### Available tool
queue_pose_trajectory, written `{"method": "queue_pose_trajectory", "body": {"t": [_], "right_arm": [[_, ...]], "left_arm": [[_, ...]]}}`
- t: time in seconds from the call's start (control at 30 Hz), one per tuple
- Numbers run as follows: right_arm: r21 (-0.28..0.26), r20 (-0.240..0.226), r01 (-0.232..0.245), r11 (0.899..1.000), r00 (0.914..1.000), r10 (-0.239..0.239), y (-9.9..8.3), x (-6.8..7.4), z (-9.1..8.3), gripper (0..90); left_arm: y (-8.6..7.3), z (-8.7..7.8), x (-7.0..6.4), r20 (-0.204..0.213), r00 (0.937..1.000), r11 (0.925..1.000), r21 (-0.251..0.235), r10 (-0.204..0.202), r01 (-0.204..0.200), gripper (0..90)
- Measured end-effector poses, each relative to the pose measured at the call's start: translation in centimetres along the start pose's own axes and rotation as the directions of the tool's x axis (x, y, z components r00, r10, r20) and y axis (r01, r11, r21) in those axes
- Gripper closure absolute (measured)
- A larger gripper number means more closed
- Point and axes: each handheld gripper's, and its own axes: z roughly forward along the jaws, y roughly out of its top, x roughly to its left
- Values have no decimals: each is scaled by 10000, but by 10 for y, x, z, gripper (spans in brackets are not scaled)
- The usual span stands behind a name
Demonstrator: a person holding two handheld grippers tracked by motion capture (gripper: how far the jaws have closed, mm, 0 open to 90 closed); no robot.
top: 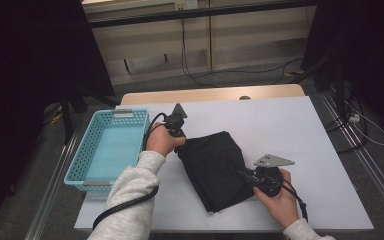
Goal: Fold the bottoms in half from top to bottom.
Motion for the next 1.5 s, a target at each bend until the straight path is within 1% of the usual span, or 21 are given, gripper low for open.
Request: {"method": "queue_pose_trajectory", "body": {"t": [0.07,0.1,0.2,0.23,0.4,0.43,0.53,0.67,0.73,0.93,1.0,1.07,1.13,1.2,1.23,1.3,1.4,1.5], "right_arm": [[-8,-45,50,10000,10000,-50,1,2,1,801],[-26,-52,106,9999,9999,-106,1,3,2,802],[-123,-99,126,9998,9999,-128,3,6,2,802],[-166,-121,139,9998,9998,-141,4,7,3,802],[-248,-212,181,9995,9996,-187,6,11,5,802],[-273,-242,216,9994,9995,-222,7,12,5,802],[-344,-216,331,9989,9992,-339,9,15,7,802],[-471,-219,473,9978,9986,-483,12,19,8,802],[-452,-261,548,9975,9981,-560,13,21,9,802],[-635,-290,591,9962,9977,-610,17,26,11,802],[-730,-268,647,9952,9974,-668,20,28,12,802],[-813,-270,681,9944,9971,-705,22,29,12,801],[-863,-282,700,9938,9970,-727,23,30,12,802],[-925,-301,705,9932,9968,-735,25,31,13,802],[-981,-317,707,9927,9967,-741,26,32,13,802],[-1043,-355,709,9920,9966,-750,28,33,13,802],[-1103,-356,833,9904,9955,-877,30,36,13,801],[-1161,-389,907,9891,9946,-957,31,39,15,801]], "left_arm": [[1,-3,0,9,10000,9999,109,-33,33,821],[1,-5,0,-50,10000,9999,160,34,-33,821],[2,-12,1,-121,9999,9998,202,46,-43,821],[2,-13,1,-121,9999,9997,244,-21,24,821],[3,-22,2,-418,9991,9992,380,106,-90,821],[4,-24,2,-490,9988,9991,418,66,-46,821],[5,-29,2,-590,9982,9984,560,86,-53,821],[6,-37,2,-731,9971,9979,633,189,-143,821],[6,-41,2,-823,9962,9973,704,274,-216,820],[7,-49,3,-912,9956,9968,789,200,-128,820],[7,-51,5,-865,9961,9969,773,191,-124,820],[7,-55,7,-898,9957,9961,867,212,-134,820],[7,-58,9,-910,9958,9962,864,140,-61,820],[7,-61,11,-952,9953,9951,984,177,-82,820],[7,-63,11,-942,9955,9957,929,84,4,820],[7,-66,12,-944,9955,9958,917,120,-33,821],[7,-72,13,-938,9955,9959,899,166,-82,821],[6,-78,14,-930,9956,9966,818,71,5,821]]}}
